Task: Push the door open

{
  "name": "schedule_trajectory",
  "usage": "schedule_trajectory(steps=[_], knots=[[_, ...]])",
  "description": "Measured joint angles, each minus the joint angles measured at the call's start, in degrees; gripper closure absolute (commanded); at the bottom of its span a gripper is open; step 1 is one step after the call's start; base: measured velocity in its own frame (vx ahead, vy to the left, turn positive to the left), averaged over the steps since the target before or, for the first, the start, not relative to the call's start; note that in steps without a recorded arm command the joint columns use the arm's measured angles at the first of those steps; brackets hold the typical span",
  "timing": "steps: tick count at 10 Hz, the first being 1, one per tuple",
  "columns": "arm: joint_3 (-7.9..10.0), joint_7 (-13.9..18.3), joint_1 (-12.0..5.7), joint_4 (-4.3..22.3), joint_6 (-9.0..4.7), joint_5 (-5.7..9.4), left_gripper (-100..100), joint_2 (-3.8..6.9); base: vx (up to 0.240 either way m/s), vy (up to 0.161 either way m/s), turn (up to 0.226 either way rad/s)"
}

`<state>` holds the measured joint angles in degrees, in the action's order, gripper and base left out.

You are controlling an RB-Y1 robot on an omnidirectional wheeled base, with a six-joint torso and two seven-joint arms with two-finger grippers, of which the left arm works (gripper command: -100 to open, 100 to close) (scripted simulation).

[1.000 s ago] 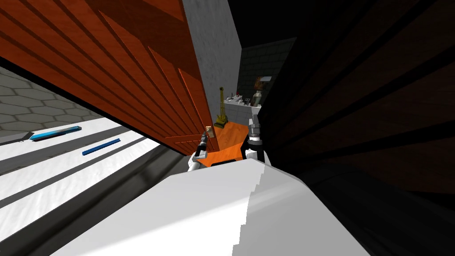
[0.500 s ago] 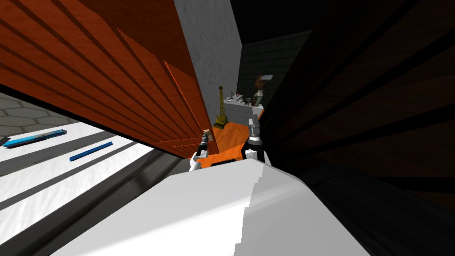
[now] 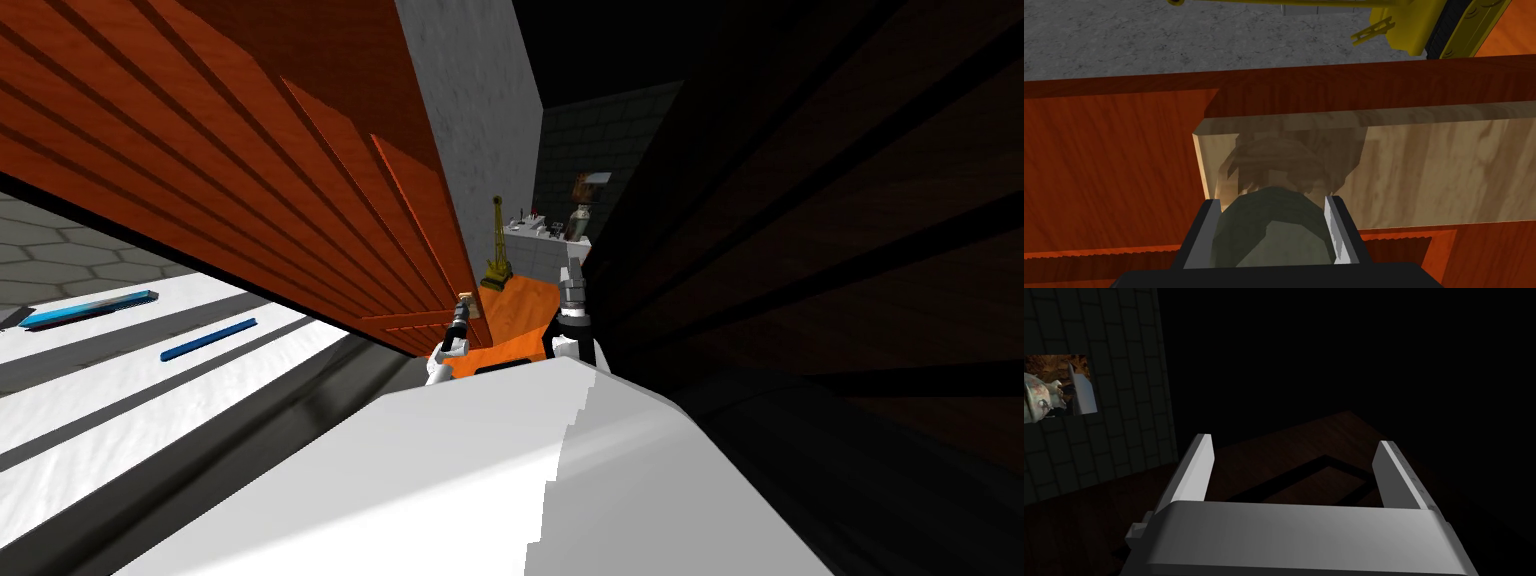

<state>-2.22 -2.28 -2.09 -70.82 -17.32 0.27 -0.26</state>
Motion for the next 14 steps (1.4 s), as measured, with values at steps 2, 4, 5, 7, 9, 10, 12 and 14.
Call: schedule_trajectory(steps=[2, 4, 5, 7, 9, 10, 12, 14], knots=[[-2.41, -1.1, 0.65, -0.1, 0.28, 1.23, 100, 0.58, 0.174, -0.027, 0.259], [-4.67, -2.7, 1.32, -0.7, 0.41, 2.60, 100, 1.02, 0.175, -0.041, 0.217], [-5.54, -3.4, 1.24, -0.9, 0.35, 3.18, 100, 1.19, 0.152, -0.032, 0.236], [-7.49, -4.7, 1.35, -1.4, 0.23, 4.57, 100, 1.60, 0.129, -0.024, 0.200], [-8.89, -5.9, 1.77, -1.9, 0.22, 5.95, 100, 2.05, 0.172, -0.019, 0.367], [-10.08, -6.9, 2.32, -2.4, 0.34, 6.88, -100, 2.13, -0.010, 0.028, 0.176], [-11.92, -7.7, 3.90, -4.0, 0.61, 7.25, -100, 2.99, -0.175, 0.104, 0.027], [-13.92, -8.7, 5.60, -5.3, 0.62, 7.50, -100, 2.44, -0.214, 0.075, 0.097]])
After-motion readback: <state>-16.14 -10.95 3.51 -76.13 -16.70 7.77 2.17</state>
